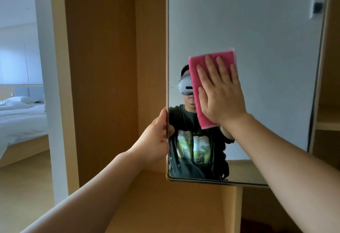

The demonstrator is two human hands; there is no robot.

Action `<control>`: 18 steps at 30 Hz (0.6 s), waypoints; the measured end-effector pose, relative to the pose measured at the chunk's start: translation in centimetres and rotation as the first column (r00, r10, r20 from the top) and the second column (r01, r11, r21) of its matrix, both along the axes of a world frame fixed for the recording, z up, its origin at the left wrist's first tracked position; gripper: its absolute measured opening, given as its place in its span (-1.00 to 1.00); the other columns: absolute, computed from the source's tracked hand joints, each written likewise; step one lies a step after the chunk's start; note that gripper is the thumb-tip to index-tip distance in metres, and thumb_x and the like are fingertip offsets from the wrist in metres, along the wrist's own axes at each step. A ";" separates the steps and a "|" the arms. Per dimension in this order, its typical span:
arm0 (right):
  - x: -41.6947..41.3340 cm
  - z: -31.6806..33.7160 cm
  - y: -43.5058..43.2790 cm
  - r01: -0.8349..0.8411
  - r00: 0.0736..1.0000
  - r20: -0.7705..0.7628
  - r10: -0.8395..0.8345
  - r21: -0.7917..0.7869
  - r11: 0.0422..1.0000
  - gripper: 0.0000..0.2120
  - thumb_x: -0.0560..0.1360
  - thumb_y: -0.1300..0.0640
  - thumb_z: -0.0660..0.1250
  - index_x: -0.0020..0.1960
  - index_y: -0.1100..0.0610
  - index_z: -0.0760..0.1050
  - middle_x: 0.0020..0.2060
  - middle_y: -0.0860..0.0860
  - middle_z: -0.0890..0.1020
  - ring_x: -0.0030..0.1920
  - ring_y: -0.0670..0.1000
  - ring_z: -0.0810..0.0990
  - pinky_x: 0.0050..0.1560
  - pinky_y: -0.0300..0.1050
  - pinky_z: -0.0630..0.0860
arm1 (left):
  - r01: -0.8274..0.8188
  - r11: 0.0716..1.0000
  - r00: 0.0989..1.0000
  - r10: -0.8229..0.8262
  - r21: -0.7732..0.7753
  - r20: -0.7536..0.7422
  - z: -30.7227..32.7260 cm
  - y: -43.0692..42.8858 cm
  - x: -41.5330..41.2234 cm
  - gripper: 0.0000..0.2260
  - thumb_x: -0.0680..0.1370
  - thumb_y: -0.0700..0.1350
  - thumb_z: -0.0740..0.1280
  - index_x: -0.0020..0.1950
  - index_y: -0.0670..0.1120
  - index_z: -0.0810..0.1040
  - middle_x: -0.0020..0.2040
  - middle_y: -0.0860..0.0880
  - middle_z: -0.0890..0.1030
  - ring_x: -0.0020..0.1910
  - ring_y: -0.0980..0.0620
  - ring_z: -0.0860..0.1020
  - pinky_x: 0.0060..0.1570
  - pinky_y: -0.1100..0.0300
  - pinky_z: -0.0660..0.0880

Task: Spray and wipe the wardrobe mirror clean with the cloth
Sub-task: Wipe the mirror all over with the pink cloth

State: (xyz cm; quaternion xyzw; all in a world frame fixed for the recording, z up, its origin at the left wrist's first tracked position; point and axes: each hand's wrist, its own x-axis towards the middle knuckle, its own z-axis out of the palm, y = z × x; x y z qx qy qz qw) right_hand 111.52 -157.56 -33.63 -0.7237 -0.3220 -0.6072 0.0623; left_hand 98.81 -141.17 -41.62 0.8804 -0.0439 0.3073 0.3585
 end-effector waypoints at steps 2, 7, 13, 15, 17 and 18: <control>0.1 0.3 -0.1 0.005 1.000 0.004 -0.005 0.000 1.000 -0.46 0.59 -0.01 0.03 0.54 0.12 0.18 0.52 0.17 0.21 0.52 0.25 0.14 0.50 0.27 0.01 | -0.021 1.000 1.000 0.021 0.006 -0.019 0.0 0.0 0.1 -0.22 0.37 -0.18 0.09 0.56 0.11 -0.10 0.21 0.00 0.50 0.19 0.04 0.52 0.24 0.06 0.48; 0.1 -0.3 0.1 0.016 1.000 0.014 -0.016 0.014 1.000 -0.47 0.61 -0.01 -0.02 0.53 0.15 0.18 0.51 0.18 0.23 0.51 0.26 0.15 0.49 0.28 0.02 | -0.021 1.000 1.000 0.021 0.004 -0.014 0.0 0.2 0.3 -0.22 0.37 -0.19 0.10 0.56 0.13 -0.08 0.20 0.02 0.50 0.19 0.04 0.53 0.22 0.04 0.50; 0.3 -2.0 -0.1 0.026 1.000 0.000 -0.026 -0.001 1.000 -0.47 0.63 -0.03 -0.03 0.55 0.15 0.13 0.52 0.18 0.20 0.53 0.25 0.10 0.51 0.27 -0.02 | -0.010 0.998 1.000 0.011 -0.063 0.005 -0.2 0.1 0.5 -0.27 0.46 -0.31 0.14 0.56 0.10 -0.01 0.17 0.03 0.52 0.18 0.09 0.54 0.24 0.13 0.49; 0.3 -2.9 -0.2 0.030 0.999 -0.012 -0.030 0.005 1.000 -0.46 0.63 -0.03 -0.03 0.55 0.15 0.11 0.53 0.18 0.18 0.53 0.24 0.09 0.51 0.26 -0.04 | -0.027 0.998 1.000 0.027 -0.064 0.007 -0.2 0.2 0.7 -0.27 0.48 -0.36 0.14 0.57 0.09 -0.01 0.18 0.02 0.52 0.18 0.11 0.54 0.26 0.12 0.48; 0.3 -4.1 -0.5 0.027 0.999 -0.029 -0.027 0.009 1.000 -0.46 0.63 -0.02 -0.03 0.56 0.15 0.09 0.54 0.18 0.15 0.54 0.24 0.06 0.51 0.25 -0.06 | -0.033 0.998 0.999 0.034 -0.059 0.016 -0.3 0.2 0.8 -0.28 0.49 -0.35 0.15 0.57 0.08 -0.01 0.17 0.02 0.52 0.18 0.10 0.54 0.27 0.10 0.48; 0.3 -4.9 -0.6 0.028 0.999 -0.038 -0.027 0.006 1.000 -0.45 0.63 -0.03 -0.04 0.56 0.15 0.06 0.54 0.18 0.13 0.54 0.24 0.04 0.52 0.25 -0.08 | -0.037 0.998 0.999 0.038 -0.059 0.017 -0.3 0.1 0.8 -0.28 0.50 -0.36 0.15 0.57 0.08 -0.02 0.17 0.02 0.52 0.18 0.09 0.54 0.26 0.10 0.48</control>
